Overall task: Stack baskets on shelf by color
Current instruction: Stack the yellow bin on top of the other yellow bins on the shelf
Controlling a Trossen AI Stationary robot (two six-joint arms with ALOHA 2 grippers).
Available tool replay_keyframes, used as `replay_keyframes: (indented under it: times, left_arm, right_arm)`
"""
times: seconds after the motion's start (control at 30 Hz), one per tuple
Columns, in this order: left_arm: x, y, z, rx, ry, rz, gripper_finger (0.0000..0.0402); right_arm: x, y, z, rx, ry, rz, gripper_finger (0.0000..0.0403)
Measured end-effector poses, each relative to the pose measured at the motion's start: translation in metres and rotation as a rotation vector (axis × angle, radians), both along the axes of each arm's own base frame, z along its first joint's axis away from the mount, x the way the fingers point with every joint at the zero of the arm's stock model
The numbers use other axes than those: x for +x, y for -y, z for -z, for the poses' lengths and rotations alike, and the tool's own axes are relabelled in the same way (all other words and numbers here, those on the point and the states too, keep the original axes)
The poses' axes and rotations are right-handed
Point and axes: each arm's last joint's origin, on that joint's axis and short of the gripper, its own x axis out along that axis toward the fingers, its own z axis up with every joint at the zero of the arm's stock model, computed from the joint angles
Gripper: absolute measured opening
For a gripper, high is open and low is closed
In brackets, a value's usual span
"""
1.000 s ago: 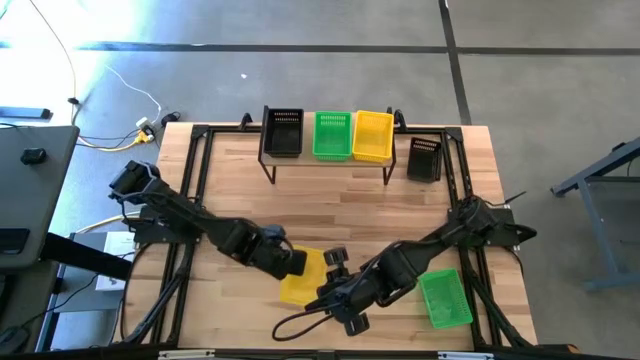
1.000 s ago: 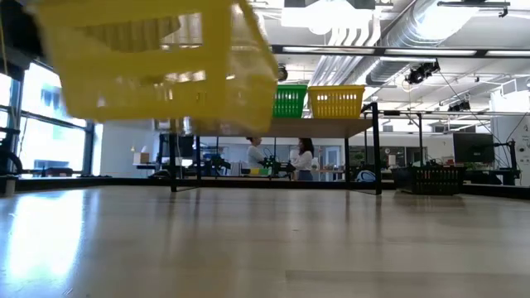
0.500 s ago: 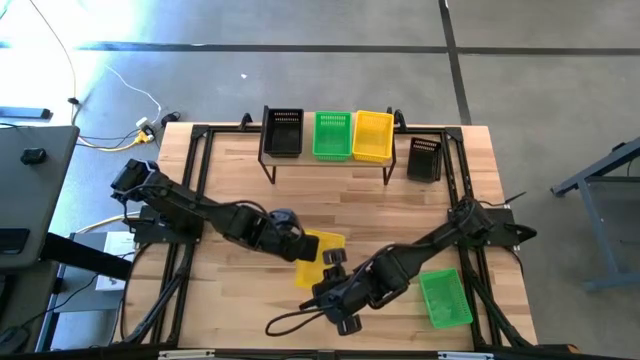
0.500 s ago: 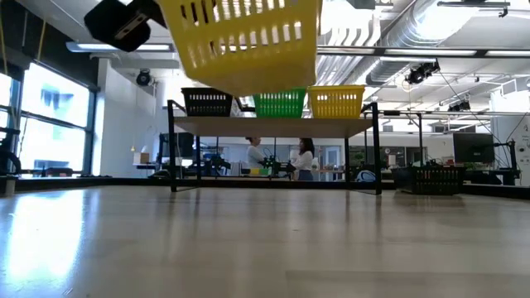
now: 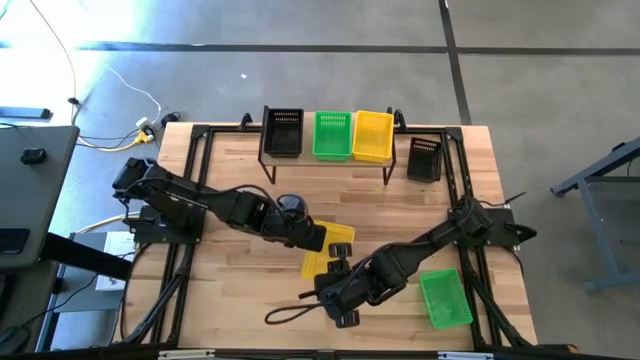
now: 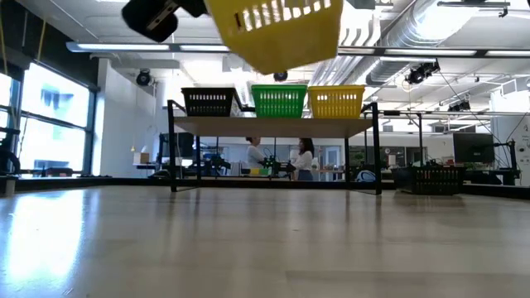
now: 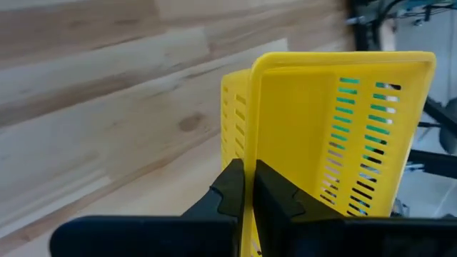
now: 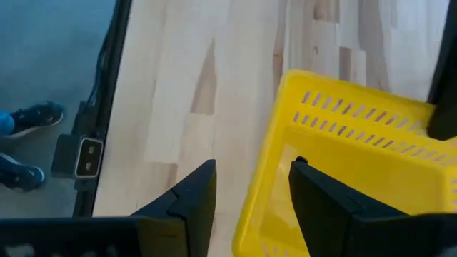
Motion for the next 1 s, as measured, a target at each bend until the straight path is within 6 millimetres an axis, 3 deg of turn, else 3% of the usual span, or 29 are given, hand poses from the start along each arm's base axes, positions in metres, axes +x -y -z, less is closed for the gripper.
replay_keyframes:
  times: [0.37,0.47,0.67,1.0]
  left_arm:
    - [0.004,-0.005,-0.023,0.065,0.052,0.071,0.0007]
    - [0.004,-0.005,-0.024,0.083,0.05,0.091,0.0007]
    - [0.004,-0.005,-0.023,0.125,0.042,0.133,0.001]
    - [0.005,-0.004,-0.024,0.179,0.04,0.211,0.0069]
  right_arm:
    - [-0.004,0.016,0.005,0.013,-0.103,0.161,0.0155]
    - [-0.003,0.017,0.005,0.037,-0.106,0.196,0.0121]
    - [-0.003,0.018,0.005,0.083,-0.124,0.223,0.0011]
    - [-0.004,0.018,0.004,0.13,-0.124,0.303,0.0003]
